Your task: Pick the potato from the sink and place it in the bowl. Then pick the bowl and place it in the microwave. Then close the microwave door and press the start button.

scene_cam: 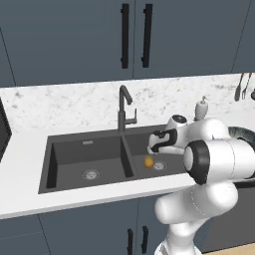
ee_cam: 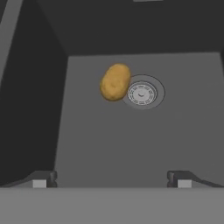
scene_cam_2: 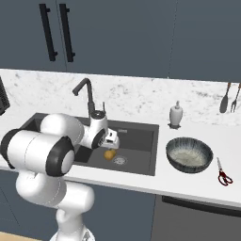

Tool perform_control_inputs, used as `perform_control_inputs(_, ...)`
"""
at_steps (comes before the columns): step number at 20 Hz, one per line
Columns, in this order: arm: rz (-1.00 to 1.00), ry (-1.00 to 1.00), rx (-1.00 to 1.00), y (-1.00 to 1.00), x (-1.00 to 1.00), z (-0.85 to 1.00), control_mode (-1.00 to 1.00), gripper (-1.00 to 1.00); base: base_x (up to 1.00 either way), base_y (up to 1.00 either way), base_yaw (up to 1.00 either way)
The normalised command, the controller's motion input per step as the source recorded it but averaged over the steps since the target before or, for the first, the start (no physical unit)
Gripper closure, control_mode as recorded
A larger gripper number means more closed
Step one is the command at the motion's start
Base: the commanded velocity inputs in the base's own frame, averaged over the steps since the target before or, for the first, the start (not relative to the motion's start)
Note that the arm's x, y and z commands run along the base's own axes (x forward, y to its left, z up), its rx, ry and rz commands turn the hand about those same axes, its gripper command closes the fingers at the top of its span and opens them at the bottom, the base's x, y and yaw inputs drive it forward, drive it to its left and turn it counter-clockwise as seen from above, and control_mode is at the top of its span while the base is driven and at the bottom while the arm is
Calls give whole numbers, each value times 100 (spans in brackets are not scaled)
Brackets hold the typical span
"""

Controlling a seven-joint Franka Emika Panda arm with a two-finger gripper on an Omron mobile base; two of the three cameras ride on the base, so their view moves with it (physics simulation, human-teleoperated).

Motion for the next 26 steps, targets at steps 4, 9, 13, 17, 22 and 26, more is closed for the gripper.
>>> perform_control_inputs(4,1,0,2,0,0,-6,-100,-100,0,0,0)
perform_control_inputs(9,0,-1,7,2,22,-15,-100,-100,0,0,0)
perform_control_inputs(13,0,2,2,0,33,-25,-100,-100,0,0,0)
perform_control_inputs(17,0,2,0,0,32,-22,-100,-100,0,0,0)
perform_control_inputs(22,0,4,0,0,28,-25,-100,-100,0,0,0)
perform_control_inputs(26,0,7,0,0,41,-39,-100,-100,0,0,0)
